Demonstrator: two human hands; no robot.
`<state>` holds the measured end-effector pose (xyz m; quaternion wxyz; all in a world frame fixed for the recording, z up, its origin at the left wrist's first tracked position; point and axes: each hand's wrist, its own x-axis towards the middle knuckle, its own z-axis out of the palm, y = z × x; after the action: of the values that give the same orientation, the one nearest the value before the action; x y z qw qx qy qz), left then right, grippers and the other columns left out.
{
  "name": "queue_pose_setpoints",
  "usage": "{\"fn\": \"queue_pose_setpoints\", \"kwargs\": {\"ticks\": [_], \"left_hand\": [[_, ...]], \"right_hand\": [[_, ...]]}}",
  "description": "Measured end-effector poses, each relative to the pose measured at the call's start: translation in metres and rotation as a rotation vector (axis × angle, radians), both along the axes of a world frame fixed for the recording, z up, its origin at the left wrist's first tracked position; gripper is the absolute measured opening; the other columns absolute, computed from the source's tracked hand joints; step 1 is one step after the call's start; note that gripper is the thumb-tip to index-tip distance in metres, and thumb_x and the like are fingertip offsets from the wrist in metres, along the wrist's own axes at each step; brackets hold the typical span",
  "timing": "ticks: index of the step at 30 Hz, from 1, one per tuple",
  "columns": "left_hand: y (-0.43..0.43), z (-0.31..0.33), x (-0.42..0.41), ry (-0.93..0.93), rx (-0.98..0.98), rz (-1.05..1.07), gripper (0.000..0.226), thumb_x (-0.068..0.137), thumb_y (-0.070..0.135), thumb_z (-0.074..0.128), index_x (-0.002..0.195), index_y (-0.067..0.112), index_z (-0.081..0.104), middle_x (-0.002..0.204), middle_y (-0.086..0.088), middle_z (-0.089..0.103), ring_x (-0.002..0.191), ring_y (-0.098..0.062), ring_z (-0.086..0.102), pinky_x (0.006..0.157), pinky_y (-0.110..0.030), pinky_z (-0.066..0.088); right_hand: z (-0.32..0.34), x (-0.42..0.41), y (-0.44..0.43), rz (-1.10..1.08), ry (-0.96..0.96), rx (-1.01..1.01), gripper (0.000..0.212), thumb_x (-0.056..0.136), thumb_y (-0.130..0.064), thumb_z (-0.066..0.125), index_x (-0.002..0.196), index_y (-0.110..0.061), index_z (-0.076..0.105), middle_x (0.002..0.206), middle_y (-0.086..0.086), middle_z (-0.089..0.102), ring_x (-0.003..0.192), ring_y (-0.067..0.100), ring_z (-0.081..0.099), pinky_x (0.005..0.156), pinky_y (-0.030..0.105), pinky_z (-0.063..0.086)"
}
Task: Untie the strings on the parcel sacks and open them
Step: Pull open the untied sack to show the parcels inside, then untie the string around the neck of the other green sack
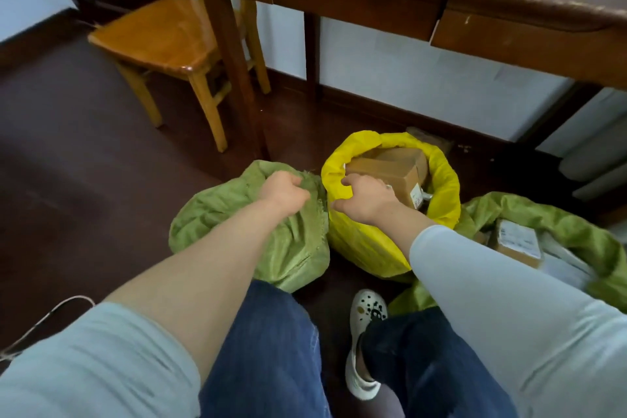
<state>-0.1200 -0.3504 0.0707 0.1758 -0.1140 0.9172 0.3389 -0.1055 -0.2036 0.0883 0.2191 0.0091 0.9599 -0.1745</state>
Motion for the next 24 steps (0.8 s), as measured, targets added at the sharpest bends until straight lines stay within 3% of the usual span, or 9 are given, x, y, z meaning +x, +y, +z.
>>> {"fn": "queue_pose_setpoints", "kwargs": {"ticks": [6, 10, 12, 13, 15, 17, 21, 24], "left_hand": [[-0.007, -0.034, 0.0, -0.083, 0.013, 0.023, 0.046, 0.087, 0.009, 0.054, 0.133, 0.006, 0.048, 0.136, -0.01, 0.052, 0.121, -0.027, 0.052, 0.102, -0.033, 0.042], [-0.036, -0.065, 0.007, -0.163, -0.03, 0.099, 0.056, 0.085, 0.014, 0.056, 0.139, 0.01, 0.04, 0.133, -0.012, 0.051, 0.118, -0.027, 0.052, 0.095, -0.026, 0.042], [-0.054, -0.078, 0.008, -0.239, -0.124, 0.106, 0.079, 0.076, 0.031, 0.069, 0.143, 0.019, 0.03, 0.144, -0.014, 0.036, 0.132, -0.031, 0.037, 0.109, -0.037, 0.034], [-0.061, -0.081, 0.009, -0.295, -0.198, 0.08, 0.094, 0.071, 0.037, 0.074, 0.146, 0.022, 0.02, 0.152, -0.016, 0.02, 0.14, -0.033, 0.02, 0.115, -0.045, 0.022], [-0.075, -0.087, 0.012, -0.376, -0.287, 0.054, 0.118, 0.064, 0.044, 0.079, 0.149, 0.026, -0.001, 0.155, -0.015, -0.014, 0.143, -0.033, -0.014, 0.113, -0.057, 0.0], [-0.085, -0.094, 0.012, -0.391, -0.269, 0.089, 0.13, 0.059, 0.049, 0.081, 0.147, 0.03, -0.013, 0.15, -0.014, -0.032, 0.138, -0.033, -0.03, 0.108, -0.064, -0.006], [-0.104, -0.115, 0.01, -0.411, -0.183, 0.186, 0.136, 0.054, 0.059, 0.08, 0.142, 0.038, -0.022, 0.145, -0.013, -0.042, 0.133, -0.035, -0.037, 0.104, -0.07, -0.004], [-0.105, -0.134, 0.01, -0.38, -0.267, 0.048, 0.133, 0.056, 0.066, 0.074, 0.144, 0.032, -0.019, 0.146, -0.015, -0.039, 0.132, -0.033, -0.04, 0.104, -0.066, -0.012]], "right_hand": [[-0.023, -0.003, -0.005, -0.056, -0.021, -0.096, 0.048, 0.088, -0.037, 0.056, 0.13, -0.014, 0.048, 0.136, 0.013, 0.046, 0.129, 0.031, 0.041, 0.107, 0.041, 0.034], [-0.05, -0.009, -0.027, -0.094, -0.074, -0.206, 0.05, 0.089, -0.031, 0.058, 0.134, -0.014, 0.046, 0.137, 0.009, 0.051, 0.128, 0.026, 0.045, 0.105, 0.033, 0.036], [-0.064, -0.015, -0.039, -0.126, -0.085, -0.234, 0.049, 0.089, -0.026, 0.059, 0.134, -0.012, 0.047, 0.138, 0.008, 0.051, 0.128, 0.024, 0.045, 0.103, 0.03, 0.035], [-0.07, -0.018, -0.045, -0.136, -0.087, -0.241, 0.049, 0.088, -0.024, 0.059, 0.134, -0.012, 0.047, 0.138, 0.008, 0.051, 0.128, 0.024, 0.045, 0.103, 0.029, 0.035], [-0.083, -0.026, -0.057, -0.172, -0.102, -0.256, 0.05, 0.088, -0.021, 0.058, 0.135, -0.012, 0.046, 0.139, 0.008, 0.05, 0.128, 0.025, 0.045, 0.103, 0.03, 0.035], [-0.097, -0.034, -0.066, -0.212, -0.114, -0.263, 0.051, 0.088, -0.019, 0.058, 0.137, -0.012, 0.043, 0.139, 0.01, 0.049, 0.127, 0.026, 0.046, 0.1, 0.029, 0.037], [-0.123, -0.045, -0.079, -0.266, -0.114, -0.258, 0.065, 0.085, -0.022, 0.062, 0.142, -0.019, 0.033, 0.143, 0.014, 0.038, 0.126, 0.03, 0.045, 0.103, 0.033, 0.037], [-0.136, -0.045, -0.088, -0.278, -0.176, -0.279, 0.081, 0.082, -0.029, 0.068, 0.147, -0.028, 0.019, 0.151, 0.016, 0.017, 0.134, 0.033, 0.033, 0.109, 0.036, 0.032]]}}
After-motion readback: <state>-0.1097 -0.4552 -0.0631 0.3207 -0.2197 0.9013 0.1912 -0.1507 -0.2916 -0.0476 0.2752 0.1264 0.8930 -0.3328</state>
